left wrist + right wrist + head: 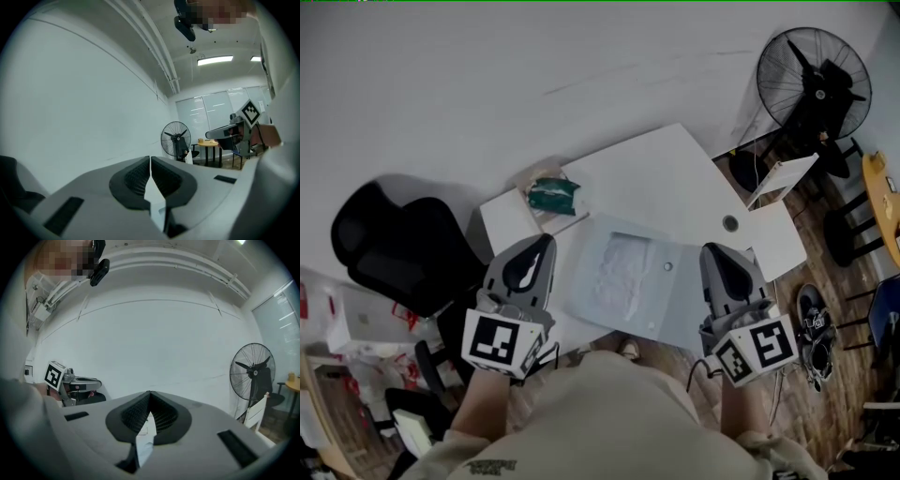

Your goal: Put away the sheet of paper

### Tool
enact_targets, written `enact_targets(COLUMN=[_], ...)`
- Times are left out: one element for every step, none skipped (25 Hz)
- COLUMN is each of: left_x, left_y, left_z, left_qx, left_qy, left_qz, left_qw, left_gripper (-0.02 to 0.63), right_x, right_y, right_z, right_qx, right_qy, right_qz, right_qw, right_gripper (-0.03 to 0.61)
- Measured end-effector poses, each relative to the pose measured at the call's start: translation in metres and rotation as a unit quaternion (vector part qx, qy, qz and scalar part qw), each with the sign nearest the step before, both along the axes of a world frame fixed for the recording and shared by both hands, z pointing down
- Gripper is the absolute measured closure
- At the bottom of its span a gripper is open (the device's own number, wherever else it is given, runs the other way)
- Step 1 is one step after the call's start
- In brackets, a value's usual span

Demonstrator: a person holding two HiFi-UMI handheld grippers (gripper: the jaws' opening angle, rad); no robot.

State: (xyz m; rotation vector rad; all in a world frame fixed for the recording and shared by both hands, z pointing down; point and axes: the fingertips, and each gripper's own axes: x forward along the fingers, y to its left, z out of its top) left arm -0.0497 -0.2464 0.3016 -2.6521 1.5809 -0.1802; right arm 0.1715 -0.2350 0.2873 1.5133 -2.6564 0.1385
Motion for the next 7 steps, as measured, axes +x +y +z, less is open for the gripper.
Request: enact_targets(left_x=[-0.0010, -0.0020, -0.0030, -0.0039, -0.0049, -0.0060, -0.0070], left_y=[0.0000, 0.0001, 0.0003, 0.0005, 0.0006, 0.0008, 0.0010], left_z=[-0.0007, -0.0010, -0.0008, -0.0003, 0.0003, 0.0011, 0.0019], left_qx=[0.001, 0.000, -0.002, -0.005, -0.007, -0.008, -0.010], left_qy=[-0.001, -0.002, -0.002, -0.001, -0.001, -0.002, -0.003], left_qz=[-0.003, -0.005, -0.007, -0.008, -0.009, -0.011, -0.012], left_qw=[1.0000, 1.0000, 1.0000, 1.0000, 0.9999, 0.9999, 0.9999], left_gripper=[0.589, 0.589, 0.589, 0.589, 0.589, 0.589, 0.589], right_x=[-0.0003, -0.0005, -0.0009, -0.0015, -0.0021, -0.0029, -0.0036], right_y=[0.0009, 0.0019, 0.0028, 0.0036, 0.0043, 0.0049, 0.0054], right_z=[-0.0001, -0.0007, -0.0014, -0.0021, -0.0027, -0.0032, -0.0036], right_qx=[0.002, 0.005, 0.008, 0.011, 0.013, 0.015, 0.017], right_qy=[0.007, 0.013, 0.019, 0.023, 0.027, 0.030, 0.033], right_qz=[0.001, 0.002, 0.002, 0.002, 0.002, 0.002, 0.002], right_qw=[1.000, 1.000, 1.000, 1.000, 1.000, 0.999, 0.999], right_gripper=[0.557, 0.557, 0.557, 0.557, 0.557, 0.557, 0.557])
